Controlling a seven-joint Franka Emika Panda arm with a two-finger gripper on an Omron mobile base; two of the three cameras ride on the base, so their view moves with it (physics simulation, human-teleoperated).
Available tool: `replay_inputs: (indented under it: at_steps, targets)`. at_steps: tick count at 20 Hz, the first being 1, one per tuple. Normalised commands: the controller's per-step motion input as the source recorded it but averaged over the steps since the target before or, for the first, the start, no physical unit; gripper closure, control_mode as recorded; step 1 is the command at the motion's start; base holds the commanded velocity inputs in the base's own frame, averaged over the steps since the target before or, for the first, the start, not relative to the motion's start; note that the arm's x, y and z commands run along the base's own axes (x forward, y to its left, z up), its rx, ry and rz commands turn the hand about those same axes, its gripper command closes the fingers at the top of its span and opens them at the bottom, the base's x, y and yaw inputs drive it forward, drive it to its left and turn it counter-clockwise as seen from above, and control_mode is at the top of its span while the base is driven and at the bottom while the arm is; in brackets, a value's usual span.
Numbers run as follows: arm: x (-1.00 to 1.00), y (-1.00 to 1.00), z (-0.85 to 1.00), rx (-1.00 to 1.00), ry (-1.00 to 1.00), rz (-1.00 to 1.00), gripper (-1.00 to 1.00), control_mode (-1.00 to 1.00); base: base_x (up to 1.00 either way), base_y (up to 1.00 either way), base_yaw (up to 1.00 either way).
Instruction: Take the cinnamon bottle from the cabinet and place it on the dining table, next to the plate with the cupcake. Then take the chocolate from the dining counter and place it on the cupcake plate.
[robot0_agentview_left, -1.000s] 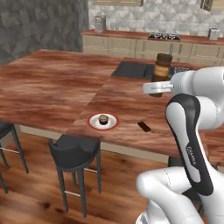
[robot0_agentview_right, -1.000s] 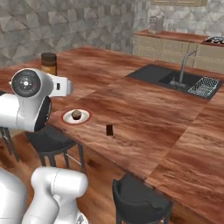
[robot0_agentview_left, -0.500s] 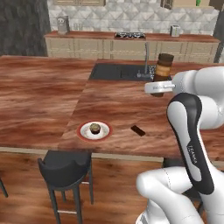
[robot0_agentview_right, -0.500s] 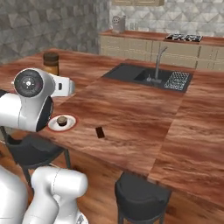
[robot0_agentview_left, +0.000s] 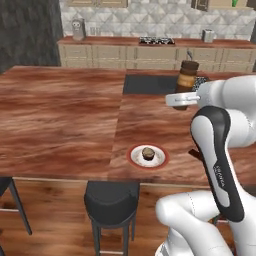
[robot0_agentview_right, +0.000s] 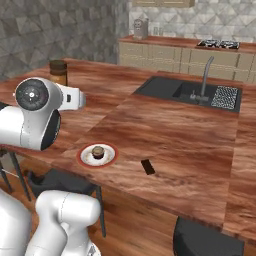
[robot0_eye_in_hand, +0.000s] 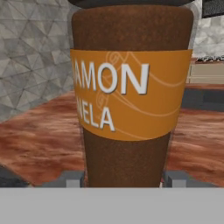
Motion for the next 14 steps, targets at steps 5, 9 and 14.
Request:
replay_inputs:
  at_steps: [5, 9, 14]
  targets:
    - [0.00, 0.00, 0.00, 0.00, 0.00, 0.00, 1.00, 1.00, 0.61, -0.04, -0.20]
    - [0.00, 0.00, 0.00, 0.00, 0.00, 0.00, 1.00, 1.00, 0.56, -0.04, -0.08]
    - [0.00, 0.00, 0.00, 0.00, 0.00, 0.00, 1.00, 1.00, 0.21, 0.00, 0.00]
